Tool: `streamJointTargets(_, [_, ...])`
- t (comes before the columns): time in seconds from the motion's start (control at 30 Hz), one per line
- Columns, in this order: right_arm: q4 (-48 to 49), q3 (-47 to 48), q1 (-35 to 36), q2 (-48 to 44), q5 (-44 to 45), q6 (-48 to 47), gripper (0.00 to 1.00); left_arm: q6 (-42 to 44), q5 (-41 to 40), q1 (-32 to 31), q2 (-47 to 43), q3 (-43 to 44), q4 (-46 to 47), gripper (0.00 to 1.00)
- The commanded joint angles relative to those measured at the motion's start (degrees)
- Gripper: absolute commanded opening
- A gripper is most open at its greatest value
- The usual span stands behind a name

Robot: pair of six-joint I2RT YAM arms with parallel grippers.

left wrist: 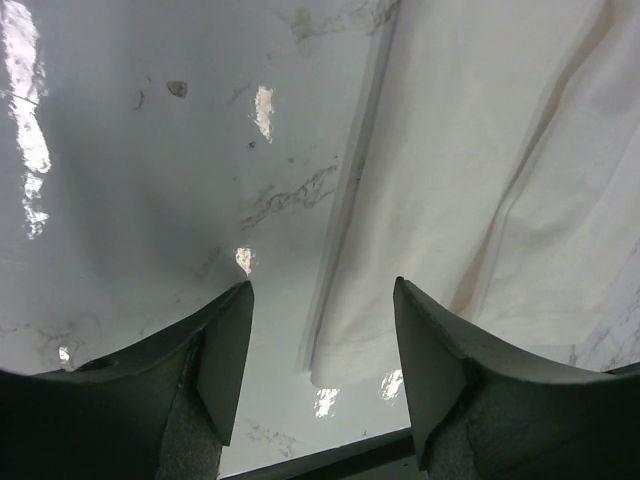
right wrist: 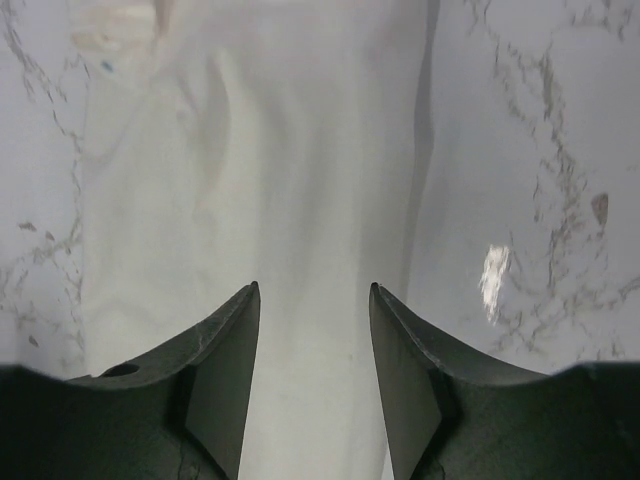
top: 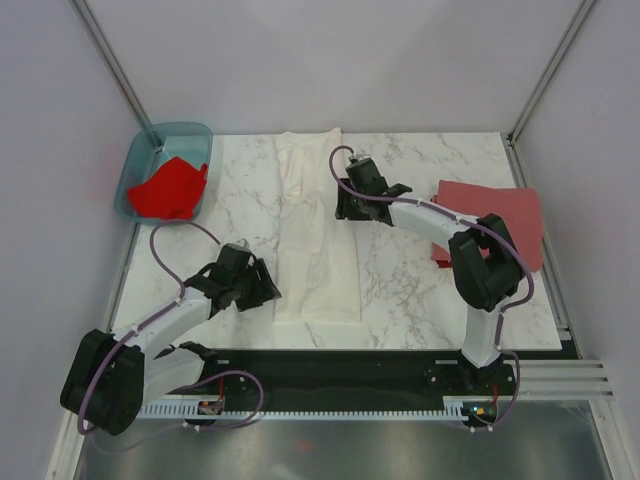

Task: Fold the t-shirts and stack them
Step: Fold the tshirt

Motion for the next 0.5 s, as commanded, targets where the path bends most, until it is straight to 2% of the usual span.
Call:
streamJointTargets(0.0, [1.83, 8.87, -2.64, 4.57, 0.45, -2.18, 0.56, -0.37, 1.94, -1.36, -0.03, -1.52, 1.55, 0.65])
streamJointTargets(0.2, [1.83, 21.88, -5.37, 15.11, 0.8, -4.03, 0.6, -2.91, 2.39, -4.53, -0.21, -3.28, 1.73, 0.62])
streamJointTargets(0.47, [1.48, 33.85, -8.18, 28.73, -0.42, -4.82, 0.56, -4.68, 1.86, -7.08, 0.49, -4.6, 1.99, 0.59])
